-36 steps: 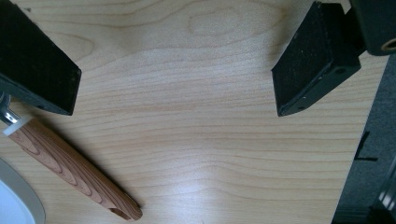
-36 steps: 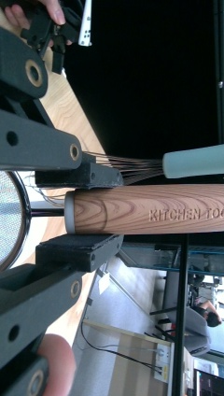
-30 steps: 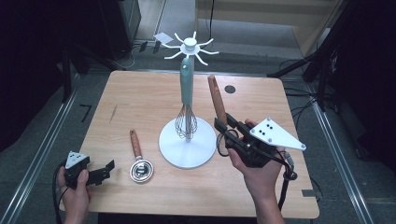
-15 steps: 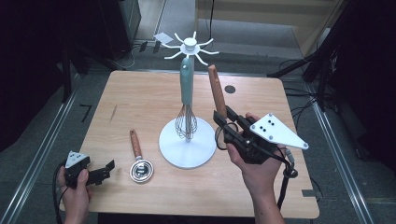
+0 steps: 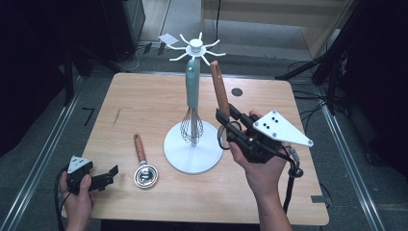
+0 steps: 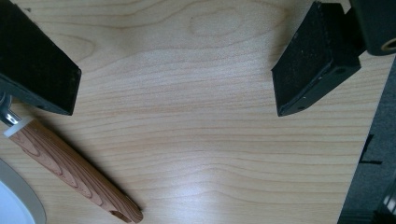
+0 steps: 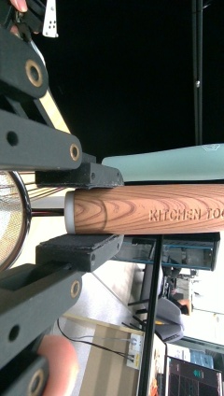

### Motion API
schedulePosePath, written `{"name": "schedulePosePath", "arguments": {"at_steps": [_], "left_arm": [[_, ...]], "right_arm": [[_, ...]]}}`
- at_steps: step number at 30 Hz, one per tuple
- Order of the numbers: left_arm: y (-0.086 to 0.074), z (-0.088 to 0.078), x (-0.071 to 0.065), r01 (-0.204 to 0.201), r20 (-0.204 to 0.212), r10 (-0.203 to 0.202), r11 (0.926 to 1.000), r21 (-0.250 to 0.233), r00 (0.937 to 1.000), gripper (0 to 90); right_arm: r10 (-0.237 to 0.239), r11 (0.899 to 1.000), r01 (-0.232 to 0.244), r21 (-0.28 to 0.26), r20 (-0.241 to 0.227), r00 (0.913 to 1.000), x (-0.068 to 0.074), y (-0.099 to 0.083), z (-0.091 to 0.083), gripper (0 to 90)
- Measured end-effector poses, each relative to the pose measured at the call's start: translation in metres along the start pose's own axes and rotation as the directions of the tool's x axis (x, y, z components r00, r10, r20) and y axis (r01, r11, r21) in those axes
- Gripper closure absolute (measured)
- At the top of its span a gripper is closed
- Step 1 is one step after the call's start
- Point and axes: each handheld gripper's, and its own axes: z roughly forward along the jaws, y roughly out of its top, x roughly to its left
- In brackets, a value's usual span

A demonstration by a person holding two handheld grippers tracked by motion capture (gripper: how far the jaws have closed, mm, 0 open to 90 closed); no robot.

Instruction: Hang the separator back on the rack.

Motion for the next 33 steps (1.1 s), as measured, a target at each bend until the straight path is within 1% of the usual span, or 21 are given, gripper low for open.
{"name": "schedulePosePath", "arguments": {"at_steps": [9,15,16,19,20,24,26,29,30,31,32,33], "left_arm": [[0.000,0.000,0.000,-0.001,-0.001,0.001,1.0000,-0.001,1.0000,1.3],[0.000,0.000,0.000,-0.006,-0.003,0.006,1.0000,0.003,1.0000,1.4],[0.000,0.000,0.000,-0.004,-0.003,0.004,1.0000,0.001,1.0000,1.3],[0.000,0.000,0.000,-0.004,-0.002,0.004,1.0000,0.001,1.0000,1.3],[0.000,0.000,0.000,-0.004,-0.002,0.004,1.0000,0.001,1.0000,1.3],[0.000,0.000,0.000,0.000,0.000,0.000,1.0000,-0.001,1.0000,1.4],[0.000,0.000,-0.001,0.000,0.000,0.000,1.0000,0.001,1.0000,1.4],[0.000,0.000,-0.001,-0.003,-0.002,0.003,1.0000,0.004,1.0000,1.3],[0.000,0.000,-0.001,-0.003,-0.002,0.003,1.0000,0.004,1.0000,1.4],[0.000,0.000,-0.001,-0.003,-0.002,0.003,1.0000,0.004,1.0000,1.3],[0.000,0.000,-0.001,-0.003,0.000,0.003,1.0000,0.003,1.0000,1.4],[0.000,0.000,-0.001,-0.002,0.000,0.002,1.0000,0.003,1.0000,1.4]], "right_arm": [[-0.005,1.000,0.005,0.010,0.004,1.0000,0.000,-0.001,0.007,70.4],[-0.020,1.000,0.020,0.017,0.012,0.9997,0.002,-0.001,0.013,70.4],[-0.013,1.000,0.012,0.020,0.013,0.9998,0.002,-0.002,0.014,70.4],[-0.014,1.000,0.013,0.018,0.012,0.9998,0.001,-0.003,0.016,70.3],[-0.006,1.000,0.005,0.018,0.002,1.0000,0.001,-0.004,0.017,70.0],[0.004,1.000,-0.004,0.025,-0.005,1.0000,0.000,-0.004,0.019,67.7],[0.022,0.999,-0.021,0.033,-0.036,0.9991,-0.003,-0.005,0.021,66.2],[0.022,0.999,-0.021,0.038,-0.036,0.9991,-0.004,-0.005,0.022,67.9],[0.031,0.999,-0.030,0.034,-0.039,0.9988,-0.005,-0.005,0.021,70.2],[0.031,0.999,-0.030,0.034,-0.039,0.9988,-0.005,-0.005,0.021,70.2],[0.040,0.999,-0.039,0.026,-0.040,0.9984,-0.005,-0.004,0.021,75.0],[0.040,0.999,-0.039,0.026,-0.040,0.9984,-0.005,-0.004,0.021,75.0]]}}
